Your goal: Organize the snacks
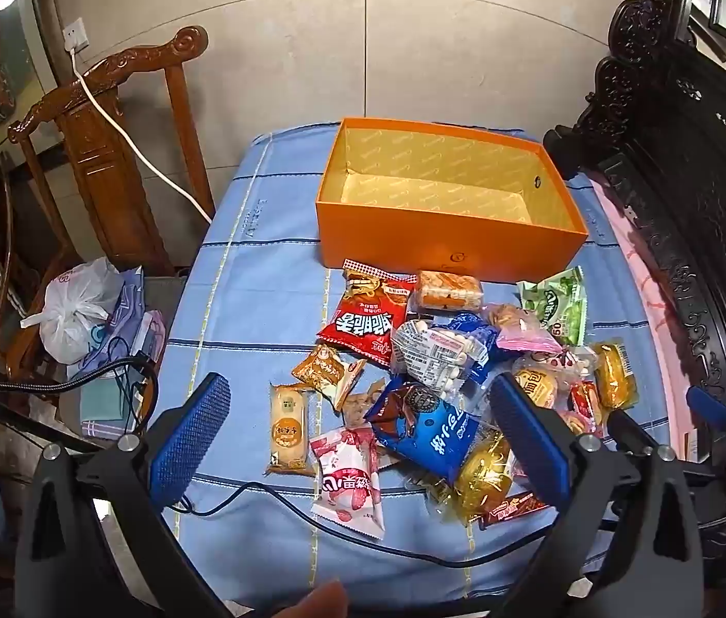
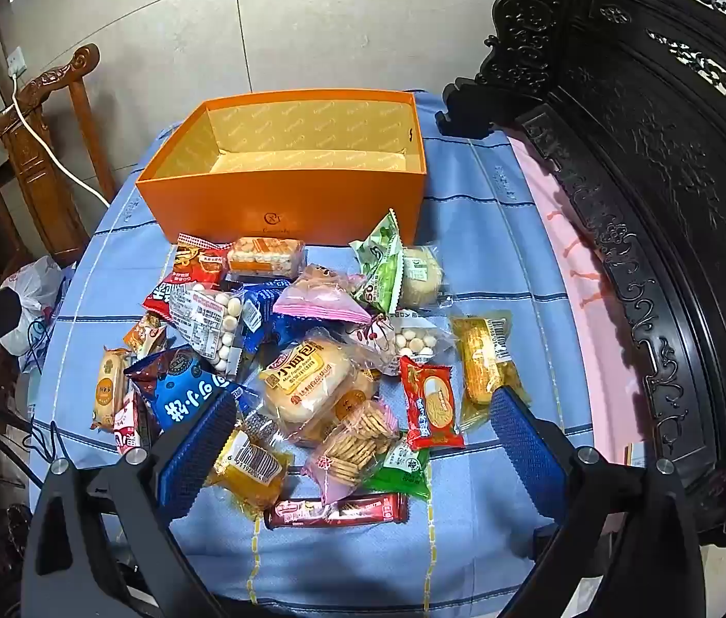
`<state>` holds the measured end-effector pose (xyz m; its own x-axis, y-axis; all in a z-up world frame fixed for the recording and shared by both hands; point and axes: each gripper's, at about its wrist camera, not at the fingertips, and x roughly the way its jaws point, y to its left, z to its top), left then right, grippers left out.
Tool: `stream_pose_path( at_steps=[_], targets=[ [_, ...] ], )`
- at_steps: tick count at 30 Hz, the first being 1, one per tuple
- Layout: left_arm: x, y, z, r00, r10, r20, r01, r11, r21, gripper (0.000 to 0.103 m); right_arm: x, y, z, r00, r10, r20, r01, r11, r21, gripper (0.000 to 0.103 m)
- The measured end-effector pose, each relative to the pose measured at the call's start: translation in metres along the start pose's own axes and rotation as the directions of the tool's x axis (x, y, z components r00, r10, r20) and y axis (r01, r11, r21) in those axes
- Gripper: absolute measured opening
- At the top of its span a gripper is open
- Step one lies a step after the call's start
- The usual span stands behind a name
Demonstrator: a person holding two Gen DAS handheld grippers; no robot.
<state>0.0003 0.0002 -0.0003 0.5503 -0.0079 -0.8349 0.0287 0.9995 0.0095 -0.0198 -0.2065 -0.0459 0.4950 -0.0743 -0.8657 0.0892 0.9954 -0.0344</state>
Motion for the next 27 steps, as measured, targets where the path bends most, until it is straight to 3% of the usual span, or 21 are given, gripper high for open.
stream_pose_path(
  at_steps=[27],
  targets=[
    [0.0042,-0.0010,-0.0031,1.000,0.010,-0.014,-0.010,1.000,0.011,0.099,0.0022,-0.0008,-0.0004,1.000,0.000,-0.010,0.000,1.000,0.007,0.099]
  ],
)
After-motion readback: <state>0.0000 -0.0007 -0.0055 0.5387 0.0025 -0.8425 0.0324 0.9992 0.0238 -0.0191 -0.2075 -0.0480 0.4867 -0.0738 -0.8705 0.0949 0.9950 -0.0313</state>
